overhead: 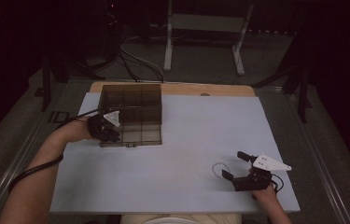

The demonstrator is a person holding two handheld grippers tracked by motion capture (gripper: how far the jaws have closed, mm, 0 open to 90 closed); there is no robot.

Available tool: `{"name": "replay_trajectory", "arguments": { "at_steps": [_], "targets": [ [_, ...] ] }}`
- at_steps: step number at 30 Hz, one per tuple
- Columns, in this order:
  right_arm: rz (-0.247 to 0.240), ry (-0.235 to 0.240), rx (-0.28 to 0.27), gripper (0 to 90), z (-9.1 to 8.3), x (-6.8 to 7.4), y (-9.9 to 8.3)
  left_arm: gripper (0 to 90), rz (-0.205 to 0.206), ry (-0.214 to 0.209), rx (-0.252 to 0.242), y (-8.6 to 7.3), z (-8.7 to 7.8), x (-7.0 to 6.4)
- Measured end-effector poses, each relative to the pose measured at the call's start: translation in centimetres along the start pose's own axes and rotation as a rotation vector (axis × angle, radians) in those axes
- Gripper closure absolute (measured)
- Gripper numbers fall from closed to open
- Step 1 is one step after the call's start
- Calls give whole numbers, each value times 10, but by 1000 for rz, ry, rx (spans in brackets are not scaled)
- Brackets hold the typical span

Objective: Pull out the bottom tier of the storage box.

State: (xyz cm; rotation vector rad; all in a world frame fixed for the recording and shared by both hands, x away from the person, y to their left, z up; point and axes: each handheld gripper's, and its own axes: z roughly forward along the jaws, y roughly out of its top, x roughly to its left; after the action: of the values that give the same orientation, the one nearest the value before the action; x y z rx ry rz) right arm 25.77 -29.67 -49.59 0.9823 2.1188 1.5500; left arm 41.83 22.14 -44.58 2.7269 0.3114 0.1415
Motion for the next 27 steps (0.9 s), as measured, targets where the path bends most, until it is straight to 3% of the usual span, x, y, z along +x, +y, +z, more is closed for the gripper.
{"name": "replay_trajectory", "arguments": {
  "at_steps": [3,9,13,21,24,26,27],
  "targets": [
    [2,0,-2,0,-1,0,0,771,-42,-6,-44,0,-7,0],
    [0,-1,-1,0,-1,0,0,664,-163,16,-128,0,-20,0],
    [-4,-1,-2,0,-1,0,0,549,-272,47,-209,-2,-33,-4],
    [-5,-1,-1,0,-1,0,0,285,-414,90,-320,-11,-47,-16],
    [-6,-2,0,0,-1,1,0,163,-440,101,-349,-14,-50,-21],
    [-7,-3,2,0,-1,1,0,25,-452,84,-359,-16,-51,-25],
    [-7,-2,2,0,-1,1,0,25,-467,104,-367,-16,-51,-29]
  ]
}}
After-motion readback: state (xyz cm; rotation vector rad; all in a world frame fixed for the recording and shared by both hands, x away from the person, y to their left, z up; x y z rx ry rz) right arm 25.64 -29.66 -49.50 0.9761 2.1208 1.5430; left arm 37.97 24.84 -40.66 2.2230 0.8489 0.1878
